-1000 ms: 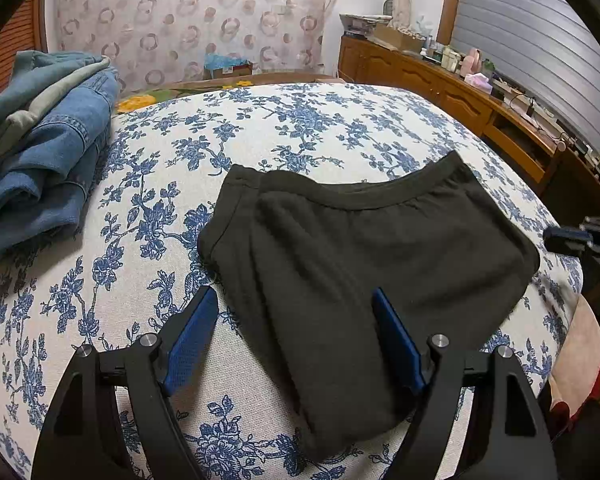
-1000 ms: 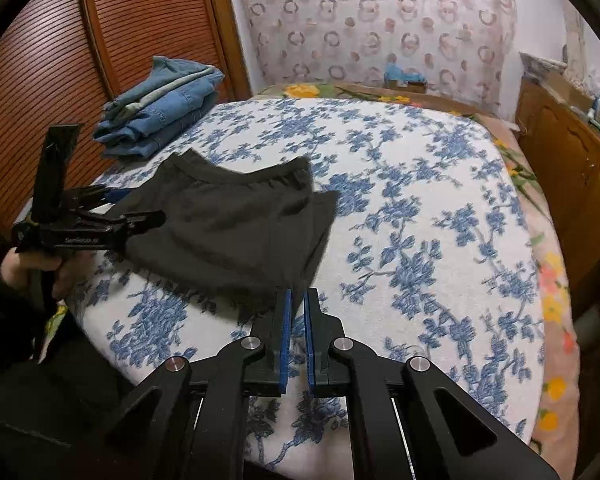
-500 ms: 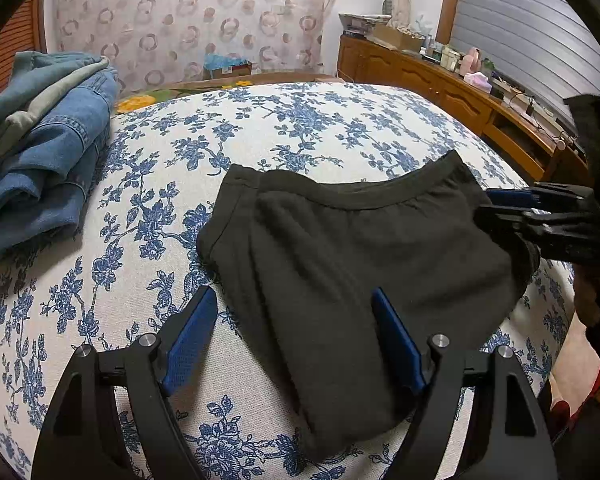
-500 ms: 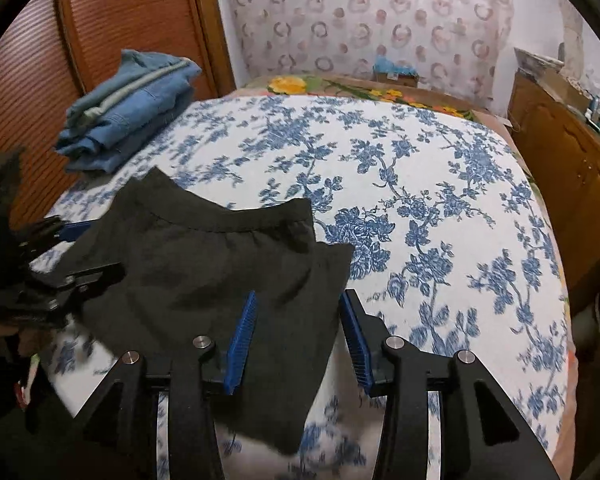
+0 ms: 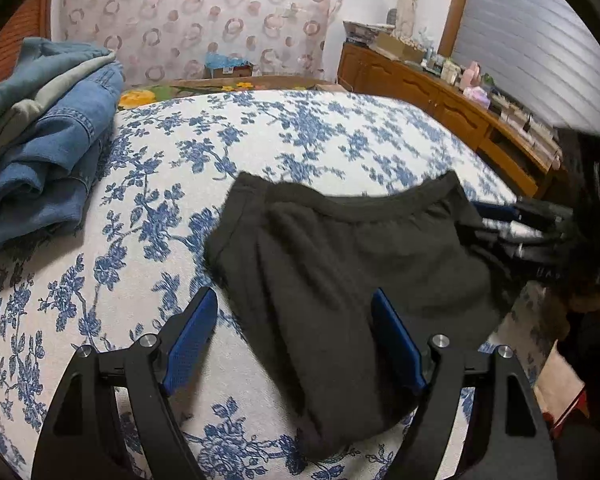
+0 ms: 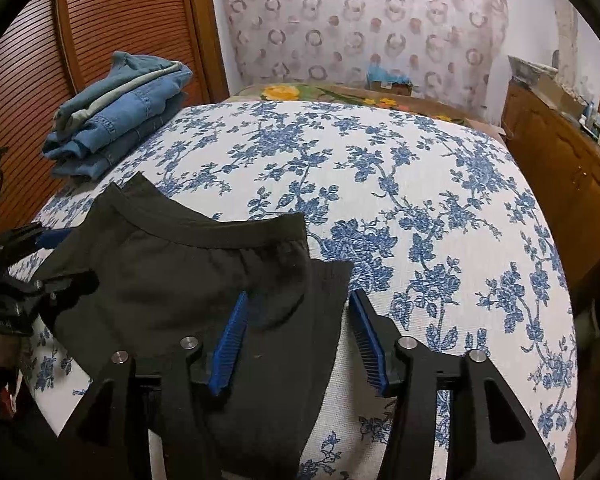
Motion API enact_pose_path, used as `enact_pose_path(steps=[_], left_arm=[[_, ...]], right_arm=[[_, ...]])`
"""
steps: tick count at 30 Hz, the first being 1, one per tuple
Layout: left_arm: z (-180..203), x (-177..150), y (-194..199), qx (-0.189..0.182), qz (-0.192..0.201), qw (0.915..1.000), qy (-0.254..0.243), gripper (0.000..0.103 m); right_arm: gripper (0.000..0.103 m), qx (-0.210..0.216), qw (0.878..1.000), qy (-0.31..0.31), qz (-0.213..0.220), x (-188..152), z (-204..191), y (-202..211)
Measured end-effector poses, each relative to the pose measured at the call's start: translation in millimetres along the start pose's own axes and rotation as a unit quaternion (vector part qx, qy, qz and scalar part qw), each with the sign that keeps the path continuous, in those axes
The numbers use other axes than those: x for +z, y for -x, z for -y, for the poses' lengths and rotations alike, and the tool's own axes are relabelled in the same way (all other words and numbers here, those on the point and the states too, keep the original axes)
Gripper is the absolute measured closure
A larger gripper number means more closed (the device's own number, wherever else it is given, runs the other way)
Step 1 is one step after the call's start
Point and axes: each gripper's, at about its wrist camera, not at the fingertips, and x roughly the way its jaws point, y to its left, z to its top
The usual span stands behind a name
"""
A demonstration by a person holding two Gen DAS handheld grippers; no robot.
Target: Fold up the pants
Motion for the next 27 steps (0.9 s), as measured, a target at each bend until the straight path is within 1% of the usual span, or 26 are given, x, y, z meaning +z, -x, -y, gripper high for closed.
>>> enact_pose_path(steps=[2,3,5,8,9,10,20,27], left_arm=[[-4.1,4.9,2.7,0.003,0.006,1.0,0.005,0.023],[-6.1,7.5,4.1,0.006,0.01,0.9999,0.008,0.023],[-9.8,13.5,6.2,0.008,0.016,0.9998,0.011,0.026],[-13.7,21.9,3.7,0.012,0.017,0.9997,0.009,0.039],[-14.5,23.8,2.0,0.013,0.016,0.9998,0.009,0.046],[-15.7,25.2,-0.7,0.014,0.012,0.9998,0.009,0.049],[-24.1,25.1,-21.8,0.021,-0.011,0.9996,0.018,0.049],[-22.8,24.9,-24.8,0.021,-0.005,0.9997,0.011,0.049]], right_arm=[[0.041,-0.009,1.0,0.007,-0.002,-1.1,-1.9,1.2],[0.037,-0.017,1.0,0.007,-0.003,-1.1,-2.8,0.4],[0.033,-0.019,1.0,-0.004,-0.005,-0.3,-0.1,0.3],[0.033,-0.016,1.0,-0.003,-0.004,-0.1,0.1,0.9],[0.032,-0.019,1.0,-0.003,-0.004,-0.3,-0.7,0.6],[0.032,-0.021,1.0,-0.001,-0.004,-0.4,-1.2,1.3],[0.03,-0.017,1.0,-0.006,-0.003,-1.5,0.7,3.4],[0.03,-0.016,1.0,-0.003,-0.004,-1.2,1.0,3.4]])
